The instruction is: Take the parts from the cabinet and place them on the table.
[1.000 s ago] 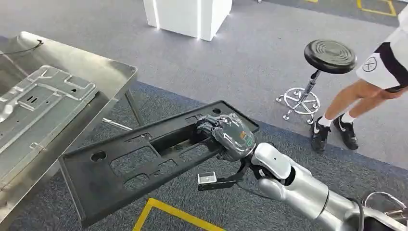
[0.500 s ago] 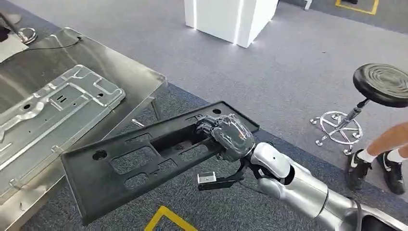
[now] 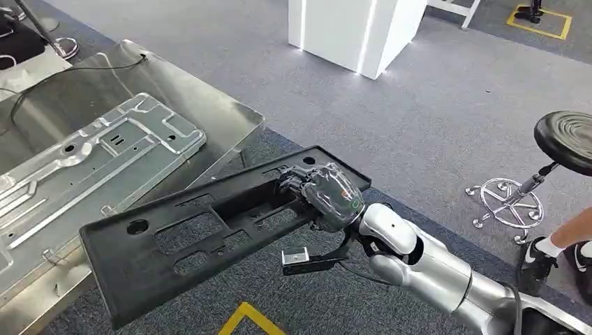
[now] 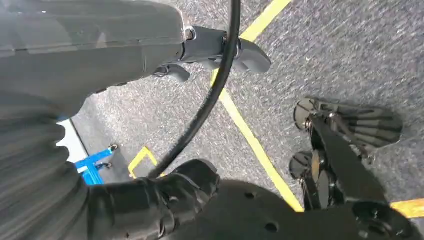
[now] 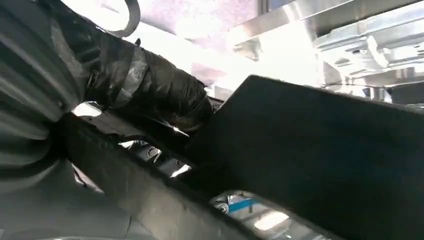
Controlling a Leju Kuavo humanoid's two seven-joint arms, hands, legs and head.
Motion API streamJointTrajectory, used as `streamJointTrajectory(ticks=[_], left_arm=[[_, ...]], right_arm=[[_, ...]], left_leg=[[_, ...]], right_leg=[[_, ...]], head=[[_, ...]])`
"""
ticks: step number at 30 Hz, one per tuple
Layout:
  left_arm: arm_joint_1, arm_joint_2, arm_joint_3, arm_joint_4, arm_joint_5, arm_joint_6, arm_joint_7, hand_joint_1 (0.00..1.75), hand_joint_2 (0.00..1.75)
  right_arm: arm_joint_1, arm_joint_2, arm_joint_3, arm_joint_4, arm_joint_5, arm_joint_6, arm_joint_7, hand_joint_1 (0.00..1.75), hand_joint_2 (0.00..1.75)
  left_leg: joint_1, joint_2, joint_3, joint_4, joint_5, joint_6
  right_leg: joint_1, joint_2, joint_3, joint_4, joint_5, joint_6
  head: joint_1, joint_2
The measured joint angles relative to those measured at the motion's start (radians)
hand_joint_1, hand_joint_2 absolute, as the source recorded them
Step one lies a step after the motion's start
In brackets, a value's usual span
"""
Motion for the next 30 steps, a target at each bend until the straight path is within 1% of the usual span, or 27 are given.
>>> streamJointTrajectory(ticks=[1, 2, 3, 6, 7, 17, 21, 22, 25, 26, 27, 28, 29, 30], left_arm=[[0.000, 0.000, 0.002, 0.000, 0.000, 0.000, 0.000, 0.00, 1.75], [0.000, 0.000, 0.003, 0.000, 0.000, 0.000, 0.000, 0.00, 1.75], [0.000, 0.001, 0.004, 0.000, 0.000, 0.000, 0.000, 0.00, 1.75], [-0.002, 0.001, 0.005, 0.000, 0.001, 0.000, 0.000, 0.00, 1.75], [-0.002, 0.001, 0.005, 0.000, 0.001, 0.000, 0.000, 0.00, 1.75], [-0.002, 0.002, 0.008, 0.000, 0.001, 0.000, 0.000, 0.00, 1.75], [-0.002, 0.003, 0.010, 0.000, 0.003, -0.004, 0.003, 0.00, 1.75], [-0.002, 0.010, 0.012, 0.000, 0.004, -0.008, 0.004, 0.00, 1.75], [-0.002, 0.019, 0.018, 0.000, 0.008, -0.017, 0.016, 0.00, 1.75], [-0.003, 0.023, 0.021, 0.000, 0.008, -0.019, 0.018, 0.00, 1.75], [-0.003, 0.024, 0.025, 0.000, 0.007, -0.021, 0.018, 0.00, 1.75], [-0.005, 0.024, 0.028, 0.000, 0.007, -0.022, 0.017, 0.00, 1.75], [-0.006, 0.025, 0.029, 0.000, 0.003, -0.023, 0.015, 0.00, 1.75], [-0.007, 0.026, 0.029, 0.000, -0.001, -0.021, 0.011, 0.00, 1.75]], right_arm=[[-0.003, 0.000, 0.001, 0.002, 0.000, 0.000, 0.000, 1.75, 1.75], [-0.006, 0.001, 0.001, 0.003, 0.000, 0.000, 0.000, 1.75, 1.75], [-0.008, 0.001, 0.002, 0.003, 0.000, 0.000, 0.000, 1.75, 1.75], [-0.010, 0.003, 0.003, 0.004, 0.000, 0.001, 0.000, 1.75, 1.75], [-0.012, 0.005, 0.004, 0.006, 0.000, 0.001, 0.000, 1.75, 1.75], [-0.022, 0.008, 0.011, 0.015, 0.000, 0.001, 0.000, 1.75, 1.75], [-0.029, 0.016, 0.018, 0.019, 0.034, 0.001, 0.000, 1.75, 1.75], [-0.037, 0.029, 0.025, 0.023, 0.056, 0.002, 0.005, 1.75, 1.75], [-0.074, 0.071, 0.055, 0.049, 0.097, 0.009, 0.022, 1.75, 1.75], [-0.090, 0.090, 0.067, 0.061, 0.102, 0.008, 0.029, 1.75, 1.75], [-0.105, 0.105, 0.078, 0.073, 0.106, 0.008, 0.033, 1.75, 1.75], [-0.117, 0.114, 0.090, 0.087, 0.110, 0.006, 0.035, 1.75, 1.75], [-0.128, 0.126, 0.101, 0.094, 0.111, 0.005, 0.037, 1.75, 1.75], [-0.132, 0.130, 0.111, 0.101, 0.111, 0.004, 0.037, 1.75, 1.75]], left_leg=[[0.000, 0.000, 0.000, 0.000, 0.000, 0.000], [0.000, 0.000, 0.000, 0.000, -0.001, 0.001], [-0.001, 0.000, 0.000, 0.000, -0.002, 0.004], [-0.002, 0.000, 0.001, 0.000, -0.003, 0.006], [-0.003, 0.000, 0.001, 0.000, -0.003, 0.007], [-0.003, 0.000, 0.001, 0.001, -0.003, 0.009], [-0.003, 0.000, 0.000, 0.000, -0.003, 0.009], [-0.007, 0.000, -0.005, 0.006, -0.008, 0.018], [-0.007, 0.000, -0.007, 0.005, -0.009, 0.028], [-0.007, -0.004, -0.001, -0.010, -0.002, 0.033], [0.007, -0.009, 0.024, -0.036, 0.014, 0.039], [0.006, -0.014, 0.029, -0.048, 0.021, 0.044], [0.004, -0.017, 0.027, -0.048, 0.024, 0.047], [0.004, -0.026, 0.024, -0.046, 0.024, 0.047]], right_leg=[[0.000, 0.000, 0.001, -0.003, 0.002, 0.003], [0.000, 0.000, 0.002, -0.004, 0.002, 0.003], [-0.001, 0.000, 0.003, -0.005, 0.002, 0.006], [-0.003, 0.000, 0.004, -0.007, 0.002, 0.014], [-0.003, 0.000, 0.004, -0.007, 0.002, 0.015], [-0.003, 0.000, 0.004, -0.007, 0.002, 0.016], [-0.002, 0.000, 0.005, -0.006, 0.001, 0.017], [-0.010, 0.000, 0.006, -0.010, 0.004, 0.026], [-0.010, -0.005, 0.009, -0.015, 0.007, 0.034], [-0.007, -0.007, 0.014, -0.020, 0.009, 0.038], [-0.010, -0.005, 0.013, -0.011, 0.001, 0.038], [-0.007, 0.011, 0.000, 0.021, -0.024, 0.036], [-0.007, 0.022, -0.031, 0.089, -0.065, 0.032], [-0.007, 0.028, -0.063, 0.162, -0.100, 0.033]], head=[[0.000, 0.000], [0.000, 0.000], [0.000, 0.000], [0.000, 0.000], [0.000, 0.000], [0.000, 0.000], [0.000, 0.000], [0.000, 0.000], [-0.001, 0.000], [0.000, 0.000], [0.000, 0.000], [0.000, 0.000], [0.000, 0.000], [0.000, 0.000]])
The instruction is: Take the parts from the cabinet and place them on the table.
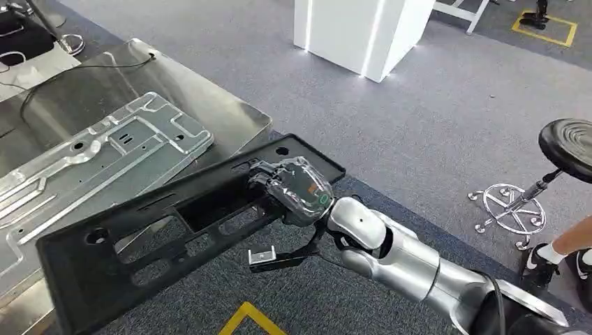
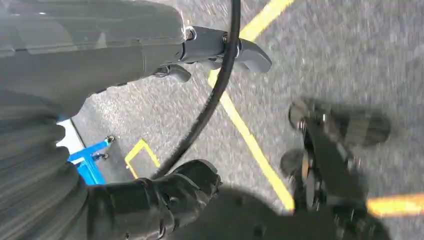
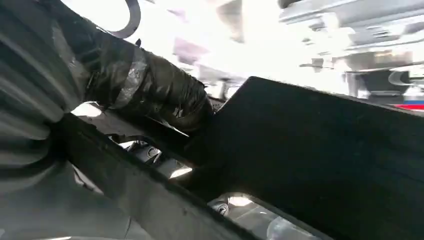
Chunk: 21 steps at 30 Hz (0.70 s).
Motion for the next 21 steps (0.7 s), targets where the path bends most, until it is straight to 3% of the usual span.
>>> streamJointTrajectory(ticks=[1, 2, 3, 4, 5, 6, 7, 8, 10, 11, 12, 13, 14, 16, 17, 18, 19, 20, 21], left_arm=[[0.001, 0.000, 0.000, 0.000, -0.003, 0.001, -0.004, 0.00, 1.75], [0.002, 0.000, 0.000, 0.000, -0.011, 0.005, -0.010, 0.00, 1.75], [0.002, 0.001, 0.000, 0.000, -0.016, 0.010, -0.013, 0.00, 1.75], [0.003, 0.001, 0.000, 0.000, -0.021, 0.011, -0.014, 0.00, 1.75], [0.004, 0.000, 0.000, 0.000, -0.026, 0.013, -0.014, 0.00, 1.75], [0.004, 0.000, 0.000, 0.000, -0.034, 0.015, -0.014, 0.00, 1.75], [0.009, 0.000, 0.000, 0.000, -0.040, 0.018, -0.013, 0.00, 1.75], [0.008, 0.000, 0.000, 0.000, -0.045, 0.020, -0.012, 0.00, 1.75], [0.011, -0.001, 0.000, 0.000, -0.052, 0.025, -0.009, 0.00, 1.75], [0.013, -0.002, 0.000, 0.000, -0.054, 0.026, -0.008, 0.00, 1.75], [0.013, -0.002, 0.000, 0.000, -0.055, 0.028, -0.008, 0.00, 1.75], [0.012, -0.005, 0.000, 0.000, -0.059, 0.031, -0.008, 0.00, 1.75], [0.009, -0.005, 0.000, 0.000, -0.062, 0.032, -0.006, 0.00, 1.75], [0.004, -0.005, 0.000, 0.000, -0.069, 0.028, 0.000, 0.00, 1.75], [0.003, -0.005, 0.000, 0.000, -0.072, 0.023, 0.004, 0.00, 1.75], [0.002, -0.005, 0.000, 0.000, -0.075, 0.015, 0.007, 0.00, 1.75], [0.002, -0.005, 0.000, 0.000, -0.076, 0.011, 0.008, 0.00, 1.75], [0.003, -0.005, 0.000, 0.000, -0.076, 0.009, 0.009, 0.00, 1.75], [0.003, -0.005, 0.000, 0.000, -0.079, 0.006, 0.009, 0.00, 1.75]], right_arm=[[0.000, 0.002, 0.010, 0.007, 0.000, -0.002, 0.002, 1.75, 1.75], [0.000, 0.002, 0.019, 0.013, 0.001, -0.002, 0.006, 1.75, 1.75], [-0.002, 0.002, 0.026, 0.019, 0.003, -0.002, 0.007, 1.75, 1.75], [-0.005, 0.002, 0.032, 0.022, 0.004, -0.002, 0.009, 1.75, 1.75], [-0.010, 0.002, 0.037, 0.025, 0.011, -0.001, 0.013, 1.75, 1.75], [-0.019, 0.000, 0.041, 0.028, 0.024, 0.003, 0.018, 1.75, 1.75], [-0.029, -0.002, 0.044, 0.033, 0.035, 0.010, 0.024, 1.75, 1.75], [-0.040, -0.003, 0.049, 0.036, 0.046, 0.016, 0.028, 1.75, 1.75], [-0.068, -0.003, 0.062, 0.042, 0.060, 0.029, 0.033, 1.75, 1.75], [-0.081, -0.003, 0.066, 0.045, 0.064, 0.034, 0.035, 1.75, 1.75], [-0.096, -0.006, 0.070, 0.048, 0.074, 0.038, 0.039, 1.75, 1.75], [-0.112, -0.008, 0.077, 0.054, 0.085, 0.047, 0.044, 1.75, 1.75], [-0.132, -0.008, 0.081, 0.058, 0.093, 0.053, 0.047, 1.75, 1.75], [-0.173, -0.010, 0.094, 0.075, 0.106, 0.069, 0.051, 1.75, 1.75], [-0.193, -0.009, 0.103, 0.087, 0.113, 0.075, 0.053, 1.75, 1.75], [-0.214, -0.006, 0.114, 0.098, 0.116, 0.082, 0.054, 1.75, 1.75], [-0.234, -0.002, 0.123, 0.108, 0.118, 0.087, 0.055, 1.75, 1.75], [-0.251, 0.002, 0.129, 0.115, 0.122, 0.090, 0.058, 1.75, 1.75], [-0.270, 0.009, 0.133, 0.121, 0.126, 0.093, 0.059, 1.75, 1.75]], left_leg=[[-0.001, -0.012, -0.002, 0.003, -0.001, 0.001], [-0.001, -0.027, -0.005, 0.008, -0.003, -0.001], [-0.001, -0.041, -0.007, 0.015, -0.005, -0.004], [0.000, -0.055, -0.009, 0.023, -0.009, -0.009], [0.002, -0.068, -0.009, 0.034, -0.016, -0.015], [0.004, -0.079, -0.011, 0.048, -0.024, -0.021], [0.005, -0.088, -0.023, 0.053, -0.028, -0.028], [0.002, -0.096, -0.032, 0.069, -0.032, -0.036], [0.011, -0.114, -0.042, 0.064, -0.024, -0.050], [0.011, -0.126, -0.049, 0.061, -0.022, -0.056], [0.012, -0.107, -0.049, 0.068, -0.027, -0.057], [0.005, -0.041, -0.062, 0.100, -0.047, -0.063], [0.006, -0.012, -0.089, 0.155, -0.078, -0.068], [0.012, 0.009, -0.168, 0.306, -0.142, -0.074], [0.012, 0.013, -0.199, 0.361, -0.154, -0.076], [0.012, 0.014, -0.204, 0.361, -0.137, -0.077], [0.012, 0.016, -0.184, 0.315, -0.101, -0.076], [0.012, 0.024, -0.145, 0.238, -0.055, -0.073], [0.010, 0.047, -0.095, 0.139, -0.006, -0.068]], right_leg=[[0.000, 0.003, -0.037, 0.080, -0.033, 0.001], [0.000, 0.003, -0.059, 0.119, -0.036, 0.002], [-0.001, 0.004, -0.054, 0.104, -0.016, 0.002], [-0.002, 0.007, -0.029, 0.050, 0.022, 0.002], [-0.004, 0.016, 0.015, -0.038, 0.069, 0.001], [-0.007, 0.041, 0.057, -0.129, 0.100, -0.001], [-0.011, 0.092, 0.066, -0.133, 0.067, -0.003], [-0.006, 0.092, 0.064, -0.139, 0.075, -0.007], [0.005, 0.070, 0.058, -0.135, 0.075, -0.018], [0.000, 0.056, 0.060, -0.139, 0.077, -0.025], [-0.007, 0.042, 0.064, -0.148, 0.082, -0.034], [-0.004, 0.028, 0.067, -0.151, 0.082, -0.041], [-0.003, 0.018, 0.067, -0.151, 0.081, -0.046], [0.003, -0.008, 0.067, -0.150, 0.078, -0.049], [0.004, -0.023, 0.067, -0.150, 0.077, -0.050], [0.005, -0.038, 0.069, -0.150, 0.075, -0.050], [0.005, -0.050, 0.072, -0.149, 0.072, -0.049], [0.005, -0.062, 0.076, -0.149, 0.069, -0.048], [0.005, -0.074, 0.083, -0.149, 0.065, -0.045]], head=[[0.000, 0.000], [0.000, 0.000], [0.000, 0.000], [0.000, 0.000], [0.000, 0.000], [0.000, 0.000], [0.001, 0.000], [-0.002, 0.000], [-0.001, 0.000], [0.000, 0.000], [0.000, 0.000], [-0.002, 0.000], [-0.001, 0.000], [-0.001, 0.000], [-0.002, 0.000], [-0.002, 0.000], [-0.002, 0.000], [-0.002, 0.000], [-0.001, 0.000]])
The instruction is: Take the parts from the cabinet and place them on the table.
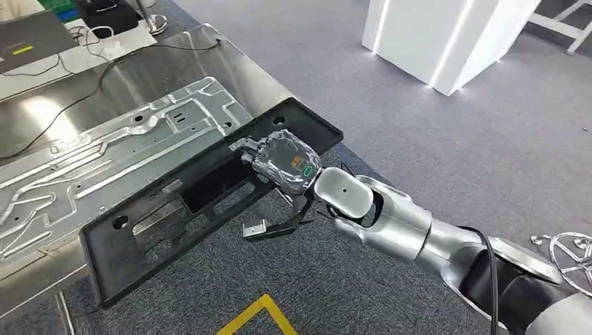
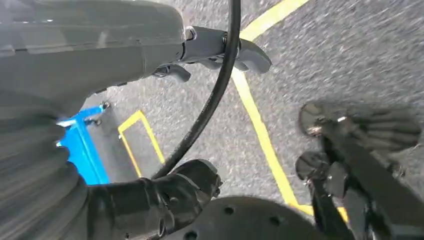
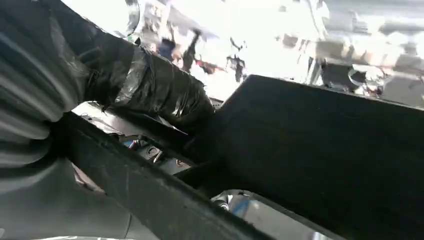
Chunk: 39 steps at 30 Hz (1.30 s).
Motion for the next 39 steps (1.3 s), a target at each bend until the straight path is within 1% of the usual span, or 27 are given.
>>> streamJointTrajectory(ticks=[1, 2, 3, 4, 5, 6, 7, 8, 9, 10, 11, 12, 13, 14, 15, 16, 17, 18, 19, 20, 25, 32, 39], left_arm=[[-0.001, 0.000, 0.000, 0.000, -0.003, -0.002, 0.000, 0.00, 1.75], [-0.006, 0.000, 0.000, 0.000, -0.005, -0.004, -0.002, 0.00, 1.75], [-0.007, 0.000, 0.000, 0.000, -0.007, -0.006, -0.003, 0.00, 1.75], [-0.007, 0.000, 0.000, 0.000, -0.007, -0.008, -0.003, 0.00, 1.75], [-0.008, 0.002, 0.000, 0.000, -0.007, -0.011, -0.003, 0.00, 1.75], [-0.010, 0.004, 0.002, 0.000, -0.006, -0.014, -0.003, 0.00, 1.75], [-0.009, 0.004, 0.002, 0.000, -0.006, -0.017, -0.003, 0.00, 1.75], [-0.011, 0.004, 0.002, 0.000, -0.007, -0.018, -0.002, 0.00, 1.75], [-0.016, 0.005, 0.003, 0.000, -0.008, -0.018, -0.002, 0.00, 1.75], [-0.018, 0.005, 0.004, 0.000, -0.008, -0.018, -0.002, 0.00, 1.75], [-0.019, 0.005, 0.005, 0.000, -0.008, -0.018, -0.002, 0.00, 1.75], [-0.020, 0.005, 0.006, 0.000, -0.009, -0.019, -0.001, 0.00, 1.75], [-0.020, 0.005, 0.006, 0.000, -0.012, -0.021, 0.000, 0.00, 1.75], [-0.017, 0.005, 0.006, 0.000, -0.014, -0.022, 0.003, 0.00, 1.75], [-0.017, 0.005, 0.007, 0.000, -0.014, -0.024, 0.009, 0.00, 1.75], [-0.011, 0.004, 0.008, 0.000, -0.014, -0.025, 0.013, 0.00, 1.75], [-0.009, 0.000, 0.008, 0.000, -0.014, -0.026, 0.016, 0.00, 1.75], [-0.008, 0.000, 0.010, 0.000, -0.014, -0.026, 0.018, 0.00, 1.75], [-0.007, 0.000, 0.011, 0.000, -0.015, -0.026, 0.019, 0.00, 1.75], [-0.005, 0.000, 0.014, 0.000, -0.015, -0.026, 0.019, 0.00, 1.75], [-0.008, -0.002, 0.019, 0.000, -0.016, -0.027, 0.021, 0.00, 1.75], [-0.008, -0.002, 0.028, 0.000, -0.018, -0.026, 0.029, 0.00, 1.75], [-0.008, -0.003, 0.031, 0.000, -0.023, -0.026, 0.032, 0.00, 1.75]], right_arm=[[-0.019, 0.003, 0.004, 0.005, 0.003, 0.007, 0.000, 1.75, 1.75], [-0.041, 0.010, 0.013, 0.016, 0.006, 0.017, 0.000, 1.75, 1.75], [-0.062, 0.018, 0.027, 0.029, 0.008, 0.029, 0.000, 1.75, 1.75], [-0.079, 0.027, 0.039, 0.040, 0.011, 0.037, 0.000, 1.75, 1.75], [-0.095, 0.040, 0.050, 0.051, 0.014, 0.043, -0.001, 1.75, 1.75], [-0.111, 0.058, 0.061, 0.063, 0.014, 0.047, -0.002, 1.75, 1.75], [-0.124, 0.067, 0.069, 0.077, 0.016, 0.048, -0.002, 1.75, 1.75], [-0.138, 0.077, 0.077, 0.088, 0.016, 0.049, -0.001, 1.75, 1.75], [-0.144, 0.085, 0.085, 0.100, 0.016, 0.049, 0.002, 1.75, 1.75], [-0.144, 0.090, 0.095, 0.114, 0.016, 0.049, 0.003, 1.75, 1.75], [-0.142, 0.090, 0.105, 0.128, 0.016, 0.049, 0.005, 1.75, 1.75], [-0.140, 0.090, 0.113, 0.142, 0.016, 0.046, 0.008, 1.75, 1.75], [-0.139, 0.092, 0.119, 0.150, 0.016, 0.045, 0.011, 1.75, 1.75], [-0.140, 0.092, 0.120, 0.158, 0.014, 0.043, 0.017, 1.75, 1.75], [-0.140, 0.093, 0.120, 0.165, 0.013, 0.039, 0.027, 1.75, 1.75], [-0.140, 0.093, 0.119, 0.172, 0.013, 0.032, 0.035, 1.75, 1.75], [-0.139, 0.093, 0.117, 0.180, 0.013, 0.023, 0.041, 1.75, 1.75], [-0.139, 0.093, 0.116, 0.184, 0.014, 0.019, 0.043, 1.75, 1.75], [-0.137, 0.093, 0.115, 0.188, 0.016, 0.018, 0.043, 1.75, 1.75], [-0.134, 0.092, 0.113, 0.192, 0.017, 0.018, 0.043, 1.75, 1.75], [-0.130, 0.088, 0.100, 0.208, 0.017, 0.016, 0.047, 1.75, 1.75], [-0.121, 0.083, 0.084, 0.215, 0.024, 0.013, 0.047, 1.75, 1.75], [-0.113, 0.080, 0.070, 0.215, 0.034, 0.010, 0.047, 1.75, 1.75]], left_leg=[[-0.007, 0.049, 0.028, -0.067, 0.004, 0.006], [-0.020, 0.058, 0.034, -0.076, 0.000, 0.018], [-0.020, 0.039, 0.029, -0.074, 0.003, 0.025], [-0.021, 0.029, 0.026, -0.074, 0.002, 0.027], [-0.021, 0.014, 0.025, -0.076, 0.002, 0.032], [-0.014, 0.002, 0.041, -0.090, 0.009, 0.041], [-0.011, -0.009, 0.044, -0.098, 0.012, 0.046], [-0.009, -0.018, 0.044, -0.098, 0.014, 0.053], [-0.009, -0.028, 0.044, -0.098, 0.013, 0.059], [-0.009, -0.043, 0.044, -0.098, 0.012, 0.061], [-0.010, -0.056, 0.044, -0.096, 0.011, 0.062], [-0.011, -0.070, 0.044, -0.093, 0.010, 0.063], [-0.011, -0.083, 0.045, -0.089, 0.006, 0.064], [-0.011, -0.092, 0.046, -0.082, 0.002, 0.061], [-0.012, -0.100, 0.048, -0.076, -0.004, 0.058], [-0.012, -0.103, 0.047, -0.071, -0.010, 0.055], [-0.019, -0.105, 0.042, -0.066, -0.012, 0.050], [-0.015, -0.108, 0.036, -0.065, -0.011, 0.046], [-0.016, -0.106, 0.036, -0.061, -0.013, 0.047], [-0.014, -0.105, 0.037, -0.065, -0.012, 0.049], [-0.014, -0.097, 0.043, -0.071, -0.016, 0.045], [-0.014, -0.097, 0.044, -0.073, -0.015, 0.042], [-0.016, -0.097, 0.044, -0.073, -0.015, 0.042]], right_leg=[[0.002, -0.011, 0.004, -0.001, -0.003, 0.004], [0.010, -0.020, 0.004, 0.000, -0.006, 0.009], [0.010, -0.031, 0.005, -0.002, -0.006, 0.012], [0.011, -0.042, 0.009, -0.005, -0.007, 0.017], [0.012, -0.055, 0.014, -0.009, -0.007, 0.022], [0.015, -0.065, 0.014, -0.011, -0.014, 0.031], [0.006, -0.015, 0.013, 0.010, -0.028, 0.034], [0.006, 0.037, -0.015, 0.067, -0.058, 0.032], [0.004, 0.065, -0.057, 0.148, -0.096, 0.033], [0.004, 0.076, -0.097, 0.225, -0.123, 0.035], [0.005, 0.081, -0.134, 0.286, -0.137, 0.037], [0.005, 0.082, -0.151, 0.302, -0.125, 0.037], [0.005, 0.082, -0.146, 0.271, -0.089, 0.035], [0.006, 0.083, -0.124, 0.205, -0.040, 0.031], [0.008, 0.086, -0.086, 0.107, 0.019, 0.024], [0.012, 0.095, -0.064, 0.035, 0.045, 0.014], [0.015, 0.100, -0.055, 0.026, 0.034, 0.009], [0.016, 0.098, -0.047, 0.013, 0.031, 0.007], [0.012, 0.100, -0.047, 0.003, 0.034, 0.012], [0.015, 0.100, -0.046, 0.004, 0.034, 0.013], [0.016, 0.109, -0.046, 0.004, 0.032, 0.010], [0.016, 0.109, -0.045, 0.005, 0.031, 0.009], [0.015, 0.109, -0.045, 0.005, 0.031, 0.009]], head=[[0.000, 0.000], [0.000, 0.000], [0.000, 0.000], [0.000, 0.000], [0.000, 0.000], [0.000, 0.000], [0.000, 0.000], [0.000, 0.000], [0.001, 0.000], [0.000, 0.000], [0.001, 0.000], [0.001, 0.000], [0.001, 0.000], [0.000, 0.000], [0.001, 0.000], [0.001, 0.000], [0.000, 0.000], [0.000, 0.000], [0.001, 0.000], [0.000, 0.000], [0.000, 0.000], [0.000, 0.000], [0.000, 0.000]])
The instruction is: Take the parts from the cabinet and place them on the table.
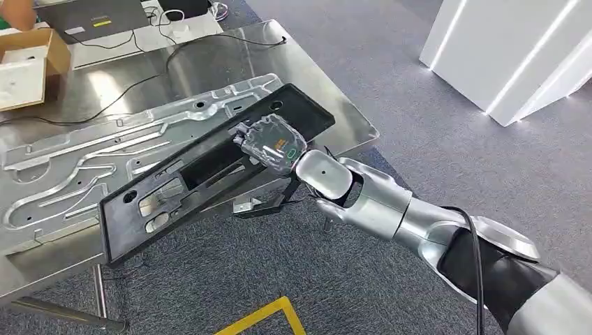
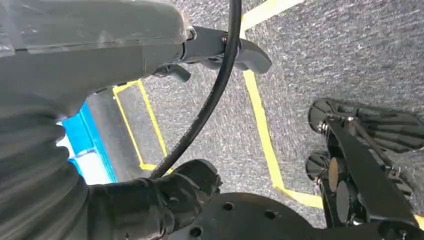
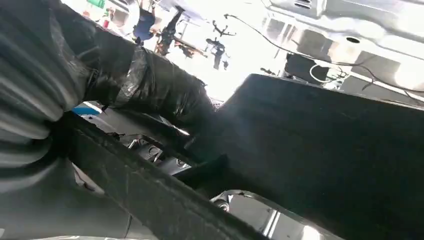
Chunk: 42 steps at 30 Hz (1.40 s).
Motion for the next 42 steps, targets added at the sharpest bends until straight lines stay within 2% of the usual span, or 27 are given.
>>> streamJointTrajectory(ticks=[5, 9, 11, 13, 16, 17, 18, 20, 22, 23, 24, 25, 26, 27, 28, 29, 30, 32, 33, 34, 36, 37, 38, 39, 40, 41, 42], left_arm=[[0.000, 0.000, 0.003, 0.000, -0.001, 0.000, 0.001, 0.00, 1.75], [0.000, 0.000, 0.007, 0.000, -0.002, 0.000, 0.000, 0.00, 1.75], [0.000, 0.000, 0.010, 0.000, -0.002, -0.001, -0.001, 0.00, 1.75], [0.000, -0.001, 0.011, 0.000, -0.002, -0.001, -0.002, 0.00, 1.75], [0.001, -0.002, 0.013, 0.000, -0.002, -0.001, -0.002, 0.00, 1.75], [0.001, -0.002, 0.014, 0.000, -0.002, -0.001, -0.002, 0.00, 1.75], [0.002, -0.001, 0.015, 0.000, -0.002, -0.001, -0.002, 0.00, 1.75], [0.002, -0.002, 0.017, 0.000, -0.002, -0.001, -0.002, 0.00, 1.75], [0.003, -0.002, 0.018, 0.000, -0.003, -0.001, -0.002, 0.00, 1.75], [0.005, -0.006, 0.018, 0.000, -0.003, -0.001, -0.003, 0.00, 1.75], [0.003, -0.007, 0.018, 0.000, -0.003, -0.001, -0.003, 0.00, 1.75], [0.003, -0.007, 0.019, 0.000, -0.005, -0.001, -0.003, 0.00, 1.75], [0.004, -0.007, 0.019, 0.000, -0.006, -0.001, -0.004, 0.00, 1.75], [0.003, -0.007, 0.019, 0.000, -0.006, 0.000, -0.004, 0.00, 1.75], [0.003, -0.005, 0.019, -0.001, -0.008, 0.000, -0.004, 0.00, 1.75], [0.002, -0.009, 0.019, -0.001, -0.012, 0.000, -0.004, 0.00, 1.75], [-0.001, -0.009, 0.019, -0.001, -0.013, -0.001, -0.005, 0.00, 1.75], [0.000, -0.009, 0.019, -0.001, -0.016, -0.001, -0.005, 0.00, 1.75], [0.001, -0.009, 0.020, -0.001, -0.017, -0.001, -0.005, 0.00, 1.75], [0.005, -0.009, 0.020, -0.001, -0.018, -0.001, -0.005, 0.00, 1.75], [0.013, -0.009, 0.021, -0.001, -0.019, 0.000, -0.005, 0.00, 1.75], [0.016, -0.009, 0.021, -0.001, -0.019, 0.000, -0.005, 0.00, 1.75], [0.020, -0.010, 0.021, 0.000, -0.020, 0.000, -0.005, 0.00, 1.75], [0.017, -0.010, 0.022, 0.000, -0.021, -0.001, -0.005, 0.00, 1.75], [0.011, -0.010, 0.022, -0.001, -0.021, -0.001, -0.005, 0.00, 1.75], [0.013, -0.010, 0.023, -0.002, -0.021, -0.001, -0.005, 0.00, 1.75], [0.011, -0.010, 0.023, -0.002, -0.021, -0.001, -0.005, 0.00, 1.75]], right_arm=[[0.004, 0.000, -0.002, 0.000, 0.004, 0.000, 0.000, 1.75, 1.75], [0.012, 0.001, -0.002, 0.000, 0.009, 0.000, -0.001, 1.75, 1.75], [0.015, 0.001, -0.002, -0.001, 0.012, -0.001, -0.001, 1.75, 1.75], [0.015, 0.001, -0.004, -0.001, 0.015, -0.001, -0.002, 1.75, 1.75], [0.022, 0.001, -0.004, -0.001, 0.015, -0.002, -0.001, 1.75, 1.75], [0.026, 0.001, -0.004, -0.001, 0.016, -0.002, -0.002, 1.75, 1.75], [0.031, 0.001, -0.004, -0.001, 0.016, -0.002, -0.003, 1.75, 1.75], [0.031, 0.001, -0.004, -0.001, 0.016, -0.002, -0.003, 1.75, 1.75], [0.030, 0.001, -0.005, -0.001, 0.017, -0.002, -0.003, 1.75, 1.75], [0.028, 0.001, -0.005, -0.001, 0.017, -0.002, -0.003, 1.75, 1.75], [0.028, 0.001, -0.005, -0.001, 0.018, -0.003, -0.003, 1.75, 1.75], [0.029, 0.001, -0.006, -0.001, 0.018, -0.003, -0.005, 1.75, 1.75], [0.029, 0.001, -0.006, -0.001, 0.018, -0.003, -0.006, 1.75, 1.75], [0.029, 0.001, -0.006, -0.001, 0.019, -0.003, -0.007, 1.75, 1.75], [0.029, 0.002, -0.008, -0.002, 0.020, -0.003, -0.008, 1.75, 1.75], [0.029, 0.002, -0.010, -0.001, 0.020, -0.003, -0.010, 1.75, 1.75], [0.028, 0.002, -0.012, -0.001, 0.020, -0.003, -0.011, 1.75, 1.75], [0.033, 0.003, -0.012, -0.001, 0.020, -0.002, -0.013, 1.75, 1.75], [0.036, 0.003, -0.012, 0.000, 0.021, -0.002, -0.016, 1.75, 1.75], [0.041, 0.003, -0.012, 0.000, 0.021, -0.002, -0.016, 1.75, 1.75], [0.044, 0.004, -0.012, 0.000, 0.021, -0.002, -0.016, 1.75, 1.75], [0.044, 0.005, -0.012, 0.000, 0.021, -0.002, -0.016, 1.75, 1.75], [0.046, 0.005, -0.011, 0.001, 0.021, -0.002, -0.016, 1.75, 1.75], [0.047, 0.005, -0.010, 0.002, 0.021, -0.002, -0.016, 1.75, 1.75], [0.047, 0.006, -0.011, 0.002, 0.021, -0.002, -0.016, 1.75, 1.75], [0.048, 0.007, -0.012, 0.000, 0.021, -0.003, -0.018, 1.75, 1.75], [0.043, 0.008, -0.013, -0.002, 0.021, -0.003, -0.018, 1.75, 1.75]], left_leg=[[-0.004, 0.000, -0.001, 0.004, -0.002, 0.004], [-0.011, 0.000, -0.001, 0.006, -0.005, 0.016], [-0.007, 0.001, 0.006, -0.004, -0.003, 0.026], [-0.002, 0.006, 0.020, -0.015, 0.004, 0.037], [-0.004, 0.011, 0.018, -0.012, 0.002, 0.040], [-0.004, 0.010, 0.017, -0.011, -0.002, 0.041], [-0.004, 0.010, 0.017, -0.009, -0.006, 0.041], [-0.005, 0.007, 0.019, -0.001, -0.015, 0.038], [-0.006, 0.003, 0.027, 0.002, -0.025, 0.032], [-0.010, 0.004, 0.027, 0.004, -0.028, 0.027], [-0.006, 0.002, 0.023, 0.000, -0.028, 0.021], [-0.005, 0.003, 0.029, 0.002, -0.027, 0.015], [-0.007, 0.004, 0.034, 0.007, -0.022, 0.010], [-0.009, 0.003, 0.038, 0.009, -0.028, 0.005], [-0.006, 0.016, 0.031, 0.024, -0.037, 0.003], [-0.006, 0.038, 0.011, 0.069, -0.045, -0.006], [0.001, 0.049, -0.034, 0.139, -0.064, -0.012], [0.014, 0.057, -0.121, 0.258, -0.109, -0.029], [0.019, 0.060, -0.149, 0.280, -0.115, -0.039], [0.026, 0.063, -0.156, 0.258, -0.096, -0.044], [0.037, 0.069, -0.124, 0.120, -0.011, -0.054], [0.042, 0.077, -0.103, 0.042, 0.055, -0.060], [0.041, 0.091, -0.100, 0.001, 0.107, -0.065], [0.034, 0.090, -0.095, 0.008, 0.057, -0.051], [0.030, 0.086, -0.085, 0.014, 0.059, -0.042], [0.032, 0.081, -0.076, 0.008, 0.048, -0.029], [0.029, 0.077, -0.056, 0.009, 0.040, -0.020]], right_leg=[[-0.008, 0.000, 0.002, -0.003, 0.001, 0.006], [-0.011, 0.000, 0.006, -0.011, 0.001, 0.019], [-0.008, 0.000, 0.009, 0.002, 0.013, 0.028], [-0.008, -0.009, -0.008, 0.041, -0.023, 0.026], [-0.008, -0.011, -0.108, 0.243, -0.129, 0.029], [-0.008, -0.011, -0.133, 0.289, -0.141, 0.033], [-0.008, -0.011, -0.136, 0.285, -0.125, 0.035], [-0.008, -0.011, -0.098, 0.191, -0.065, 0.031], [-0.002, -0.007, -0.021, 0.029, 0.021, 0.011], [0.005, -0.005, -0.015, 0.007, -0.016, 0.005], [0.008, -0.004, -0.012, 0.005, -0.028, 0.001], [0.010, -0.007, -0.006, -0.004, -0.005, -0.006], [0.012, -0.009, 0.000, -0.010, -0.005, -0.013], [0.003, -0.010, 0.013, -0.015, -0.006, -0.020], [-0.001, -0.017, 0.029, -0.024, -0.005, -0.021], [-0.004, -0.020, 0.043, -0.030, -0.010, -0.028], [-0.005, -0.025, 0.052, -0.033, -0.015, -0.031], [-0.008, -0.032, 0.069, -0.033, -0.033, -0.027], [-0.011, -0.034, 0.080, -0.033, -0.043, -0.024], [-0.016, -0.035, 0.094, -0.033, -0.054, -0.019], [-0.028, -0.038, 0.128, -0.033, -0.081, -0.004], [-0.031, -0.039, 0.142, -0.033, -0.095, 0.003], [-0.029, -0.040, 0.154, -0.029, -0.110, 0.014], [-0.029, -0.038, 0.157, -0.037, -0.118, 0.023], [-0.026, -0.042, 0.168, -0.048, -0.131, 0.036], [-0.030, -0.041, 0.192, -0.036, -0.121, 0.044], [-0.033, -0.040, 0.190, -0.017, -0.103, 0.048]], head=[[0.000, 0.000], [0.000, 0.000], [0.000, 0.000], [0.000, 0.000], [0.000, 0.000], [0.000, 0.000], [0.000, 0.000], [0.000, 0.000], [0.000, 0.000], [0.000, 0.000], [0.000, 0.000], [0.000, 0.000], [0.000, 0.000], [0.000, 0.000], [0.000, 0.000], [-0.002, 0.000], [-0.002, 0.000], [-0.003, 0.000], [-0.002, 0.000], [-0.003, 0.000], [-0.002, 0.000], [-0.003, 0.000], [-0.002, 0.000], [-0.002, 0.000], [-0.002, 0.000], [-0.001, 0.000], [-0.002, 0.000]])
